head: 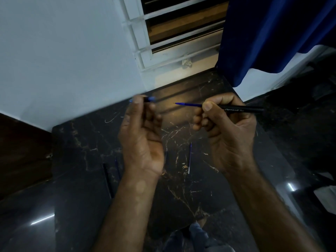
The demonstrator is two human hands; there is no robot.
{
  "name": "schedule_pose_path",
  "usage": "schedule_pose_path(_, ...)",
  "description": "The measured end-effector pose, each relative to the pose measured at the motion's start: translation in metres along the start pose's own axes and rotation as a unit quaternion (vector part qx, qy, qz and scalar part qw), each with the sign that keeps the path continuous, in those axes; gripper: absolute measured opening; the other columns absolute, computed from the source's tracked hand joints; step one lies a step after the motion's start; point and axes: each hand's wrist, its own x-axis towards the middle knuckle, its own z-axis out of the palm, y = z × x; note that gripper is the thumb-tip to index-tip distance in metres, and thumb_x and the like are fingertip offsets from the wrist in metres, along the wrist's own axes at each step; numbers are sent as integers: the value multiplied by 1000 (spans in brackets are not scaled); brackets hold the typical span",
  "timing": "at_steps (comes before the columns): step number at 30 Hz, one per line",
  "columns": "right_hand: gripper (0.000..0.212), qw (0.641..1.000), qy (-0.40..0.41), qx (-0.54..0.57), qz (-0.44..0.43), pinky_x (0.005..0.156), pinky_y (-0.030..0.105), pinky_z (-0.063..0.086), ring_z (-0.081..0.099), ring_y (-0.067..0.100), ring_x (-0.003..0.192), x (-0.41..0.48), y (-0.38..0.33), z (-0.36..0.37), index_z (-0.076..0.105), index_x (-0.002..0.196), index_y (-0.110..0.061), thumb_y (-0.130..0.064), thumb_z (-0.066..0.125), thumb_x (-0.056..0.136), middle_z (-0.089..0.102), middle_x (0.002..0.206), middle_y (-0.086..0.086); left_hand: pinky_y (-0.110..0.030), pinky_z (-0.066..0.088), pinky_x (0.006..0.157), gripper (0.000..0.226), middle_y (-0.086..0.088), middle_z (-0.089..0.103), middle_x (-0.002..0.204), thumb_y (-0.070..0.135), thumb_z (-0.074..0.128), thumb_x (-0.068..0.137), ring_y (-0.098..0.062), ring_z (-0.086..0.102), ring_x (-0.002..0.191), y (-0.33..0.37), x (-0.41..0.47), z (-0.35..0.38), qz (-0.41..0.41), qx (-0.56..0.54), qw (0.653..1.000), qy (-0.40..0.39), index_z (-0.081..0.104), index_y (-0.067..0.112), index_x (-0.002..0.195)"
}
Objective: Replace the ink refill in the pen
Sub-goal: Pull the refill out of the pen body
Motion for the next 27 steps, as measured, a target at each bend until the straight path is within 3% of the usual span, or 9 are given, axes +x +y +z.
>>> schedule_pose_path(2,4,1000,-2,15,7,58,29,57,69,19,66,2,-3,-5,61,93,-1,3,62,93,72,78,10,-20,59,67,26,1,78,90,28,77,86,-4,73,79,5,18,-19,32,44,998,15,73,15,108)
schedule_pose_path(4,2,1000,-4,20,15,58,29,57,69,18,65,4,-4,-10,61,92,-1,0,63,92,71,77,9,-23,58,64,15,2,79,86,19,77,91,-5,73,75,-9,34,-44,78,234,969,-5,75,14,105)
schedule_pose_path(5,2,1000,-3,21,19,57,29,57,68,18,65,4,-3,-12,61,92,-1,0,63,92,71,77,10,-24,57,64,9,4,80,84,14,77,93,-4,73,72,-25,39,-58,89,353,931,-31,77,16,102)
schedule_pose_path(8,2,999,6,27,34,56,29,56,68,20,64,5,3,-14,61,91,0,1,62,92,69,77,12,-22,57,77,7,13,78,86,21,78,94,3,73,80,-79,46,-105,45,620,767,-158,79,24,100)
schedule_pose_path(12,4,999,1,14,41,56,30,56,68,21,64,6,8,-20,61,90,-1,2,62,93,69,77,12,-34,60,89,13,6,75,101,28,72,98,-8,69,91,-127,61,-142,-33,783,587,-203,73,24,111)
schedule_pose_path(14,3,999,3,8,44,56,29,56,68,21,63,6,8,-27,61,91,-1,2,62,93,70,77,12,-32,59,85,15,7,74,102,34,72,97,-9,69,91,-138,65,-150,-24,820,538,-193,70,27,110)
schedule_pose_path(19,3,998,19,0,57,56,29,56,68,21,65,4,9,-40,61,91,-1,2,61,93,70,77,11,-29,55,72,16,11,72,94,44,72,95,-7,68,83,-151,72,-161,11,856,488,-171,67,31,102)
schedule_pose_path(23,3,997,24,-1,67,55,29,56,68,19,63,2,12,-40,61,90,-1,1,62,92,71,75,8,-33,60,73,18,12,73,89,47,73,93,-7,68,79,-154,78,-159,32,860,485,-155,68,31,98)
schedule_pose_path(27,3,997,18,3,71,56,29,56,68,20,64,3,15,-38,60,91,-2,-1,63,92,71,76,8,-28,49,67,19,12,71,92,51,71,94,-9,66,84,-154,77,-161,51,868,474,-139,67,32,96)
